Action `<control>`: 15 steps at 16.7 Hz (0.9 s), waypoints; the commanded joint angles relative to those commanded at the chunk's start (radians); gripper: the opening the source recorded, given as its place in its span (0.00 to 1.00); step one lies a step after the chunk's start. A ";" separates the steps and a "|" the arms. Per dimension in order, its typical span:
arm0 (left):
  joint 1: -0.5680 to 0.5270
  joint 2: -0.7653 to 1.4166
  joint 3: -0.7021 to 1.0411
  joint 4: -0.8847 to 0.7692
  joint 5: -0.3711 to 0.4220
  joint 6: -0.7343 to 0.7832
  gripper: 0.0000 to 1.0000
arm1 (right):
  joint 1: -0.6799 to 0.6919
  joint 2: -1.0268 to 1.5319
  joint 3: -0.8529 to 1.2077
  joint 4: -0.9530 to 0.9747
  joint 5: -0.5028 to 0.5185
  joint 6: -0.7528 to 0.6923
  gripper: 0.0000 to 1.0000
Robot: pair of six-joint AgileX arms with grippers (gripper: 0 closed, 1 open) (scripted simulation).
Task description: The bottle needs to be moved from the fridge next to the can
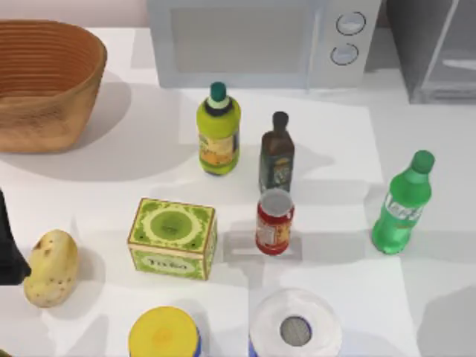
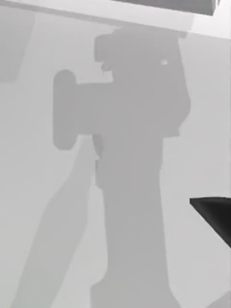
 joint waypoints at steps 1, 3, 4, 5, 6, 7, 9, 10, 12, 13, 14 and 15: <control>0.000 0.000 0.000 0.000 0.000 0.000 1.00 | -0.096 0.111 0.030 -0.006 -0.039 -0.105 1.00; 0.000 0.000 0.000 0.000 0.000 0.000 1.00 | -0.271 0.313 0.084 -0.018 -0.108 -0.285 1.00; 0.000 0.000 0.000 0.000 0.000 0.000 1.00 | -0.347 0.400 0.108 -0.024 -0.138 -0.360 1.00; 0.000 0.000 0.000 0.000 0.000 0.000 1.00 | -0.412 0.476 0.129 -0.029 -0.165 -0.424 1.00; 0.000 0.000 0.000 0.000 0.000 0.000 1.00 | -0.468 0.543 0.147 -0.035 -0.189 -0.479 1.00; 0.000 0.000 0.000 0.000 0.000 0.000 1.00 | -0.514 0.599 0.163 -0.040 -0.209 -0.523 1.00; 0.000 0.000 0.000 0.000 0.000 0.000 1.00 | -0.578 0.680 0.188 -0.050 -0.239 -0.581 1.00; 0.000 0.000 0.000 0.000 0.000 0.000 1.00 | -0.598 0.705 0.197 -0.055 -0.249 -0.597 1.00; 0.000 0.000 0.000 0.000 0.000 0.000 1.00 | -0.614 0.725 0.205 -0.060 -0.257 -0.608 1.00; 0.000 0.000 0.000 0.000 0.000 0.000 1.00 | -0.614 0.725 0.205 -0.060 -0.257 -0.608 1.00; 0.000 0.000 0.000 0.000 0.000 0.000 1.00 | -0.614 0.725 0.205 -0.060 -0.257 -0.608 1.00; 0.000 0.000 0.000 0.000 0.000 0.000 1.00 | -0.614 0.725 0.205 -0.060 -0.257 -0.608 1.00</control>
